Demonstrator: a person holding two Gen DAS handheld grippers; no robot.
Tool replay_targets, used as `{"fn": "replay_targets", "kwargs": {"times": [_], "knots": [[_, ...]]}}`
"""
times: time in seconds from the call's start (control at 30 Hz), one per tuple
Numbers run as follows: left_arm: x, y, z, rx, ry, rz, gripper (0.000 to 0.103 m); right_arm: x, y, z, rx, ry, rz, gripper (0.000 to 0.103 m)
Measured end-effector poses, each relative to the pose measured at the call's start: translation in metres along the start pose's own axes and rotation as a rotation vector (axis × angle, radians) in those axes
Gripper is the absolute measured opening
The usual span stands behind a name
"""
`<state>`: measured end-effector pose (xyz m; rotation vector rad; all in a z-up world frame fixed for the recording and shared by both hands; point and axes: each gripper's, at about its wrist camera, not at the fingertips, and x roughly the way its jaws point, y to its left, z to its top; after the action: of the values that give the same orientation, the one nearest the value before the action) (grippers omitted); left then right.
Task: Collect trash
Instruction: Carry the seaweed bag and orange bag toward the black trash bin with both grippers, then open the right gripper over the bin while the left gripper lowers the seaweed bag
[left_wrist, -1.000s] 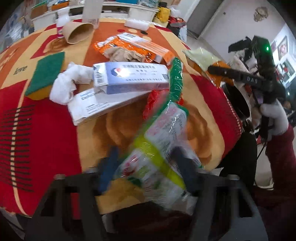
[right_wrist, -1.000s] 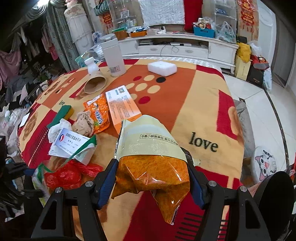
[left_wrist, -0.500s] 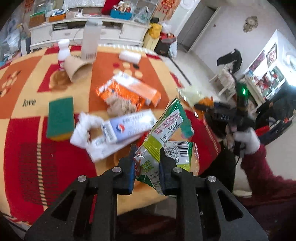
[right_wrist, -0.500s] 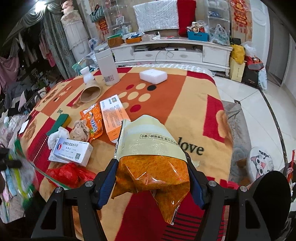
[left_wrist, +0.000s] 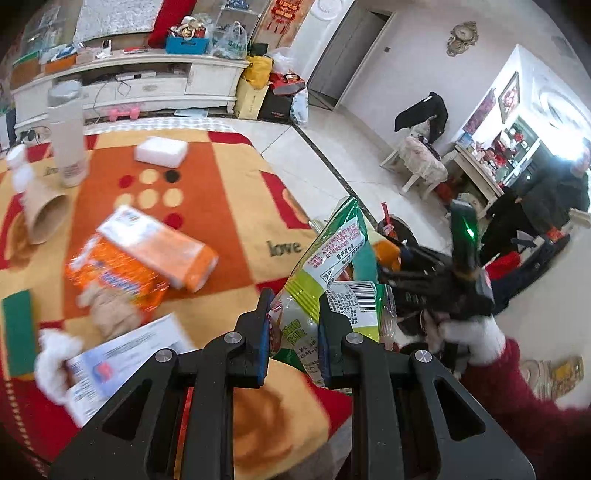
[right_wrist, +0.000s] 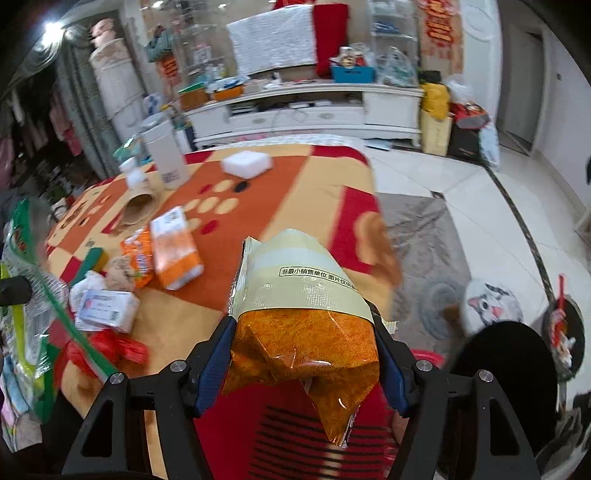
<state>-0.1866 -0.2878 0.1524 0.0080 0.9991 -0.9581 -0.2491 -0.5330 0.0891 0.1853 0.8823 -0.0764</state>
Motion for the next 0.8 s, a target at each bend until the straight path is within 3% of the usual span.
{"fn": "replay_targets", "kwargs": {"times": [0.47,0.8], "knots": [[0.135,-0.087,0.037,-0.018,0.069,-0.004,0.018,-0.001,-0.130,-0.039,0.110,0.107,-0.229,0.068],[0.206,-0.124,0.044,-0.022,0.121,-0.001,0.019,0.009,-0.183,-0.072,0.153,0.193,-0.287,0.068]]}}
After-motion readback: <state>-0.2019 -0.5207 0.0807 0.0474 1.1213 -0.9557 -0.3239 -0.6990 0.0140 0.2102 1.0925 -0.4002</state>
